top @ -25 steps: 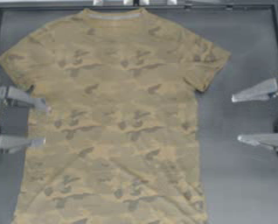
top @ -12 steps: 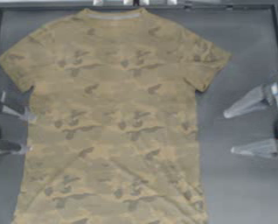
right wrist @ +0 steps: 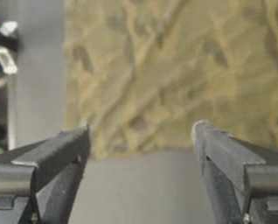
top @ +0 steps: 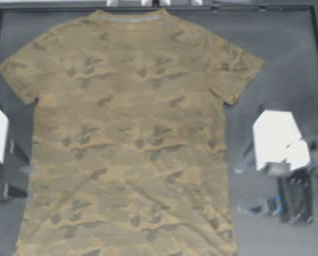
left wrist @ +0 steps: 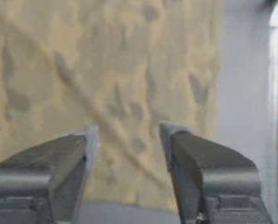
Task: Fold shirt
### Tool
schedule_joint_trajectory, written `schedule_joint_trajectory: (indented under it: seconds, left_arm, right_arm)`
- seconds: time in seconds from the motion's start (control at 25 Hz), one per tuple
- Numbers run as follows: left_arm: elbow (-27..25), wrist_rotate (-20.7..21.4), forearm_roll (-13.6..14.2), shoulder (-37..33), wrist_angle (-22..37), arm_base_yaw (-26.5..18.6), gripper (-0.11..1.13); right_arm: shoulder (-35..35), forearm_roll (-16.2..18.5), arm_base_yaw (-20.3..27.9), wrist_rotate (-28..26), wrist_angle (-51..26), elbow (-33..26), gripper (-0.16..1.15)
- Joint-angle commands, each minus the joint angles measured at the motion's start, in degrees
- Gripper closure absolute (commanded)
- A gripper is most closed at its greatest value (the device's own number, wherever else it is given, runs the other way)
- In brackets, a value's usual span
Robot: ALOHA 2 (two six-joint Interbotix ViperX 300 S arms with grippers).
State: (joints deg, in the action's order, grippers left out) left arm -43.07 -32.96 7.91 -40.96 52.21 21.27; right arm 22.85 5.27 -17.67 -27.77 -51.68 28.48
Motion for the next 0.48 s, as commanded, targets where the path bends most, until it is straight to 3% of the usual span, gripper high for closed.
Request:
schedule_joint_trajectory:
  seconds: [0.04,0.2,0.48]
  left_arm:
    - [0.4,-5.7,2.9,1.8,0.0,5.1,0.2]
    - [-0.4,-12.6,5.4,4.3,-0.3,10.1,0.2]
    - [-1.1,-19.2,5.6,10.2,-1.1,15.3,0.17]
  right_arm:
    - [-3.9,4.4,-4.7,-6.9,-3.0,-4.6,0.02]
    - [-8.3,5.3,-8.2,-13.0,-2.9,-6.5,0.02]
    - [-15.8,4.7,-11.1,-17.7,-2.3,-9.8,0.02]
